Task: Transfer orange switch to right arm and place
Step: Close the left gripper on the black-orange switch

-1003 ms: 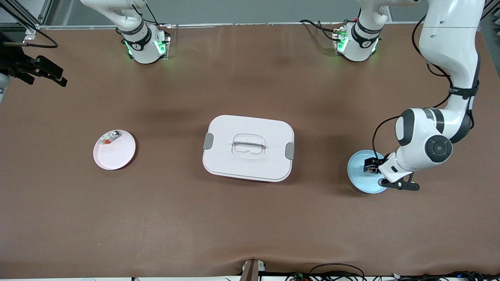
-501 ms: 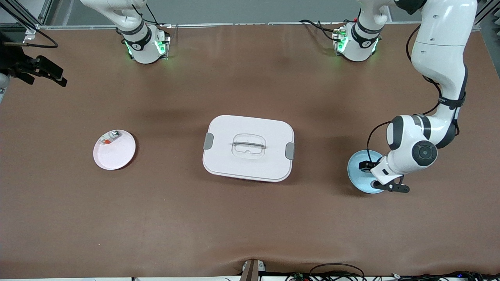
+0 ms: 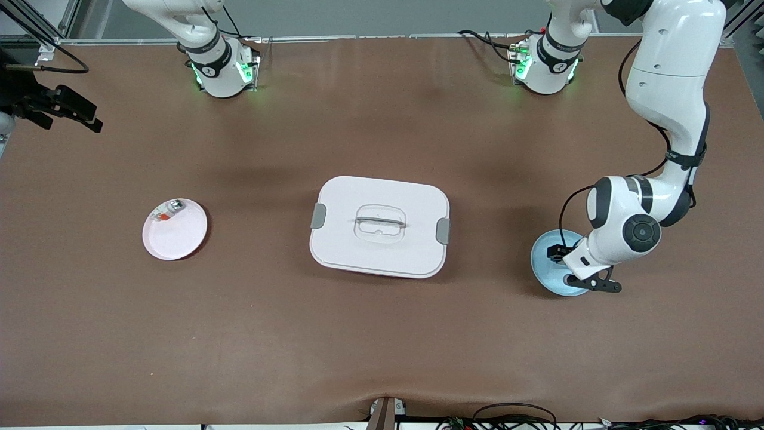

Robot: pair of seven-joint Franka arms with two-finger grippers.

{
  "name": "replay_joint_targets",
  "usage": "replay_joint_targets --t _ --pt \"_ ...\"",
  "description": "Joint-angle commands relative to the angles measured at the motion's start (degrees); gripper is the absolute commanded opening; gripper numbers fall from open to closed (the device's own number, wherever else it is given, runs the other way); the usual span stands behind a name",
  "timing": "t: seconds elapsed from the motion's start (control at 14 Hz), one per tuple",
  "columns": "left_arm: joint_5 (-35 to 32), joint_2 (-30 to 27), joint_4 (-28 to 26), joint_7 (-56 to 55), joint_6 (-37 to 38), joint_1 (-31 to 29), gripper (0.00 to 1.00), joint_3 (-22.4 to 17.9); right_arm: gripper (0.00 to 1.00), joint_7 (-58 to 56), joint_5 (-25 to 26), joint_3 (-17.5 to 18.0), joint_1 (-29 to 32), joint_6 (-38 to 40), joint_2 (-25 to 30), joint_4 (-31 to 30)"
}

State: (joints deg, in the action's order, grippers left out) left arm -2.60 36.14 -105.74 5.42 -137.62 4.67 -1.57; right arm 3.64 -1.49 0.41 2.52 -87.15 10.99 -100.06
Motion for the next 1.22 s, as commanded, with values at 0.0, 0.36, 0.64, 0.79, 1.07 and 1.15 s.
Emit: replay_joint_targets --t 0.0,0.36,0.64,0.79,1.07,1.15 --pt "-0.9 -0.2 -0.6 0.6 -1.1 -0.1 1.00 0.0 1.00 -0.8 -1.0 0.6 1.2 -0.1 0.6 -0.3" --pt "-0.8 -0.2 -0.6 -0.4 -1.1 0.0 0.96 -0.1 1.00 -0.8 -0.9 0.6 1.1 -0.1 0.6 -0.3" --pt "-0.8 -0.3 -0.6 -0.6 -1.1 0.1 0.46 -0.1 1.00 -0.7 -0.9 0.7 1.0 0.0 0.6 -0.3" --pt "-0.8 -0.4 -0.6 -1.3 -1.1 0.1 0.37 0.0 1.00 -0.7 -1.0 0.7 1.0 0.0 0.5 -0.3" --pt "-0.8 -0.9 -0.5 -1.6 -0.7 0.2 0.37 0.0 1.00 -1.0 -0.9 0.7 1.0 0.4 0.4 0.0" --pt "-0.8 -1.2 -0.5 -1.6 -0.5 0.1 0.37 0.0 1.00 -1.0 -0.9 0.7 1.1 0.5 0.4 0.1"
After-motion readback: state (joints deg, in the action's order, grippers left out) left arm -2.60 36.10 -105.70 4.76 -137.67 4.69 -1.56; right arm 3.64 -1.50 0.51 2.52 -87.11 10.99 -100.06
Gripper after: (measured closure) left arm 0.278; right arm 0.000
